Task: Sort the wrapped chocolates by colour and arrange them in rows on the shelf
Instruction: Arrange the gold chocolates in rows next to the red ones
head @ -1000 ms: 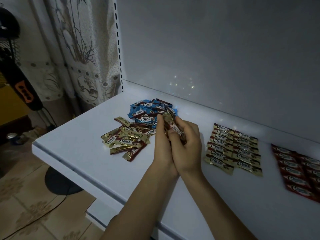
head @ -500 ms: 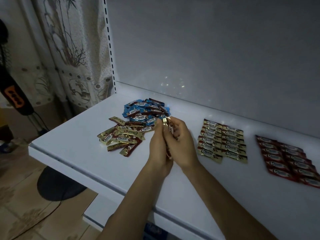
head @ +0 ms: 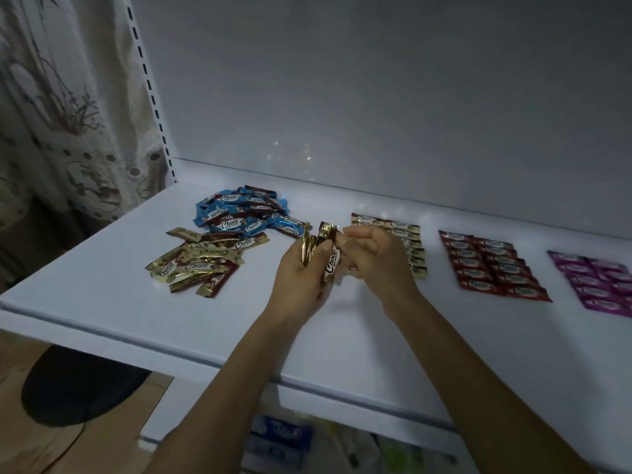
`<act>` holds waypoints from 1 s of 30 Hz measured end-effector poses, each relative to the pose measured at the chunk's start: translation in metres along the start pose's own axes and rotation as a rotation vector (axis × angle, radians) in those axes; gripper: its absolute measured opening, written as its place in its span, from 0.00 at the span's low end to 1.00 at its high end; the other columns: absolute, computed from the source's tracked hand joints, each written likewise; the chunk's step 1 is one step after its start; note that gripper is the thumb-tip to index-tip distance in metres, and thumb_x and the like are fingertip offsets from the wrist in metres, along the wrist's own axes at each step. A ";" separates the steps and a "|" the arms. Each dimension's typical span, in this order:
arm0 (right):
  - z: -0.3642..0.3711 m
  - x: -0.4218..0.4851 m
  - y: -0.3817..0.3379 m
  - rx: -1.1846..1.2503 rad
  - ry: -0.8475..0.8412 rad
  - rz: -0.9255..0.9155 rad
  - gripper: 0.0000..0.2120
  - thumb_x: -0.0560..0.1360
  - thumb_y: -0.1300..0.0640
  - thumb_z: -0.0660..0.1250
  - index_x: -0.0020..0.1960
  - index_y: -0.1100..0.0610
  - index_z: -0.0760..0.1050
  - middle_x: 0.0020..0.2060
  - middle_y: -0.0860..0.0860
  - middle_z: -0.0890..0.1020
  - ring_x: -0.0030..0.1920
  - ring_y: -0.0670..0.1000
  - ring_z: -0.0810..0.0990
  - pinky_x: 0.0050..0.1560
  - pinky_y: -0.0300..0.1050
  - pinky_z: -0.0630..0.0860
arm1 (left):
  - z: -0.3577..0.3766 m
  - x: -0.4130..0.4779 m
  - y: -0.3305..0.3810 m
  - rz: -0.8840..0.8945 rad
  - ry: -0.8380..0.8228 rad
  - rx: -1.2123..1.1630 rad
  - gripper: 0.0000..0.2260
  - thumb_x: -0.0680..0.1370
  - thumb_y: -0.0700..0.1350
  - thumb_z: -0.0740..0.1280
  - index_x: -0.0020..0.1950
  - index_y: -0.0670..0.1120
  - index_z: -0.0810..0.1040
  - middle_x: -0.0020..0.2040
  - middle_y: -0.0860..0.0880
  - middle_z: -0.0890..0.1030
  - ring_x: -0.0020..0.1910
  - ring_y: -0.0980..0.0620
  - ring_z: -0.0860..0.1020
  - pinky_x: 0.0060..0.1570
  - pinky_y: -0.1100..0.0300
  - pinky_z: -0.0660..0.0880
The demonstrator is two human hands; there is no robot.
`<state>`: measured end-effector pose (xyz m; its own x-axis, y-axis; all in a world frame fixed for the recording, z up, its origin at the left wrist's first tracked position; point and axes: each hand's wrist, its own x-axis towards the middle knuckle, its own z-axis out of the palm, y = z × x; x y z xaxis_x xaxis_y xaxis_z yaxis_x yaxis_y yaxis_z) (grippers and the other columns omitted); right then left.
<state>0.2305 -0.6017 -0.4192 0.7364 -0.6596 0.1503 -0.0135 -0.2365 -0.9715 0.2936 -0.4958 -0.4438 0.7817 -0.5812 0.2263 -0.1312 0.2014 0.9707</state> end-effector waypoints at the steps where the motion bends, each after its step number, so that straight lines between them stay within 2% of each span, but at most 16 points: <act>1: -0.003 -0.006 0.004 -0.013 -0.035 0.022 0.02 0.75 0.56 0.69 0.46 0.54 0.78 0.33 0.49 0.83 0.32 0.44 0.81 0.31 0.36 0.74 | 0.000 -0.001 0.001 0.010 -0.016 0.003 0.09 0.82 0.42 0.60 0.52 0.38 0.77 0.31 0.53 0.77 0.27 0.61 0.73 0.29 0.67 0.68; 4: -0.009 -0.026 0.017 0.002 -0.073 0.022 0.08 0.76 0.55 0.68 0.40 0.59 0.78 0.28 0.48 0.80 0.29 0.43 0.78 0.29 0.34 0.70 | 0.003 -0.008 0.010 0.016 -0.105 -0.013 0.07 0.82 0.38 0.60 0.47 0.38 0.75 0.25 0.54 0.76 0.23 0.61 0.72 0.25 0.69 0.67; 6: -0.012 -0.032 0.022 0.095 0.022 0.018 0.09 0.75 0.58 0.69 0.39 0.62 0.76 0.27 0.50 0.78 0.28 0.44 0.76 0.28 0.34 0.69 | 0.005 -0.009 0.010 0.049 -0.123 0.048 0.07 0.81 0.37 0.61 0.44 0.40 0.74 0.24 0.57 0.76 0.23 0.63 0.73 0.27 0.73 0.67; 9: -0.016 -0.035 0.023 0.192 0.114 0.030 0.08 0.74 0.61 0.69 0.38 0.61 0.75 0.28 0.53 0.80 0.29 0.45 0.77 0.29 0.36 0.72 | 0.003 -0.005 0.000 0.081 -0.103 0.175 0.05 0.81 0.42 0.64 0.45 0.45 0.76 0.26 0.59 0.76 0.26 0.64 0.73 0.29 0.72 0.66; 12: -0.013 -0.036 0.024 0.190 0.106 0.015 0.05 0.75 0.63 0.68 0.46 0.65 0.75 0.28 0.55 0.80 0.28 0.46 0.77 0.30 0.38 0.72 | 0.001 -0.001 -0.007 0.090 -0.088 0.229 0.05 0.80 0.41 0.65 0.44 0.45 0.75 0.26 0.59 0.77 0.27 0.65 0.73 0.30 0.72 0.67; 13: -0.012 -0.036 0.024 0.214 0.128 0.018 0.06 0.75 0.64 0.68 0.51 0.62 0.75 0.28 0.54 0.80 0.28 0.46 0.77 0.30 0.38 0.72 | 0.002 -0.001 -0.007 0.094 -0.078 0.244 0.05 0.80 0.40 0.65 0.43 0.44 0.75 0.27 0.58 0.77 0.27 0.65 0.73 0.31 0.70 0.67; 15: -0.012 -0.034 0.028 0.296 0.231 0.020 0.15 0.75 0.65 0.68 0.58 0.53 0.72 0.28 0.53 0.80 0.27 0.47 0.76 0.29 0.39 0.72 | 0.003 -0.001 -0.007 0.091 -0.051 0.261 0.04 0.80 0.40 0.65 0.46 0.42 0.76 0.29 0.57 0.78 0.27 0.64 0.74 0.31 0.69 0.68; 17: -0.016 -0.031 0.032 0.286 0.343 -0.010 0.10 0.75 0.64 0.68 0.54 0.53 0.75 0.32 0.54 0.81 0.26 0.48 0.77 0.29 0.40 0.72 | 0.004 -0.001 -0.005 0.069 -0.020 0.226 0.03 0.80 0.39 0.64 0.49 0.41 0.76 0.30 0.57 0.78 0.27 0.65 0.75 0.29 0.72 0.68; 19: -0.022 -0.031 0.037 0.151 0.394 -0.030 0.03 0.75 0.61 0.68 0.47 0.54 0.78 0.38 0.55 0.83 0.27 0.48 0.80 0.31 0.39 0.72 | 0.005 -0.003 -0.004 0.060 -0.005 0.209 0.02 0.80 0.38 0.64 0.50 0.42 0.76 0.33 0.56 0.78 0.27 0.65 0.75 0.28 0.72 0.68; 21: -0.033 -0.033 0.042 0.006 0.395 -0.047 0.02 0.77 0.58 0.66 0.48 0.53 0.78 0.42 0.52 0.84 0.33 0.48 0.83 0.35 0.39 0.75 | 0.006 -0.004 -0.002 0.051 -0.018 0.196 0.03 0.80 0.38 0.64 0.51 0.41 0.76 0.37 0.52 0.80 0.28 0.65 0.76 0.29 0.73 0.68; 23: -0.051 -0.036 0.044 -0.168 0.385 -0.080 0.04 0.77 0.58 0.66 0.49 0.50 0.78 0.44 0.49 0.84 0.39 0.50 0.84 0.43 0.46 0.79 | 0.006 -0.006 -0.003 0.044 -0.040 0.218 0.04 0.80 0.39 0.64 0.53 0.40 0.77 0.40 0.51 0.81 0.29 0.65 0.77 0.30 0.74 0.69; 25: -0.072 -0.034 0.044 -0.410 0.367 -0.106 0.04 0.76 0.56 0.67 0.50 0.50 0.79 0.46 0.48 0.84 0.41 0.50 0.84 0.46 0.52 0.80 | 0.006 -0.006 -0.004 0.056 -0.044 0.249 0.04 0.80 0.40 0.64 0.52 0.41 0.77 0.40 0.52 0.81 0.30 0.65 0.78 0.31 0.73 0.70; 28: -0.092 -0.026 0.039 -0.706 0.329 -0.114 0.06 0.76 0.53 0.67 0.50 0.51 0.81 0.42 0.45 0.84 0.40 0.47 0.82 0.44 0.47 0.78 | 0.005 -0.005 -0.007 0.048 -0.025 0.278 0.04 0.79 0.42 0.64 0.52 0.44 0.77 0.40 0.53 0.81 0.32 0.66 0.78 0.35 0.65 0.70; 30: -0.093 -0.023 0.038 -0.799 0.312 -0.165 0.06 0.75 0.54 0.68 0.50 0.51 0.82 0.39 0.45 0.83 0.41 0.48 0.81 0.41 0.43 0.76 | 0.005 -0.005 -0.007 0.044 -0.037 0.310 0.02 0.79 0.42 0.65 0.50 0.46 0.76 0.41 0.54 0.81 0.34 0.67 0.78 0.36 0.67 0.71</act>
<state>0.1502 -0.6622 -0.4419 0.5534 -0.7107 0.4344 -0.4799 -0.6983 -0.5311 0.2879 -0.4980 -0.4513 0.7494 -0.6066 0.2655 -0.3479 -0.0196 0.9373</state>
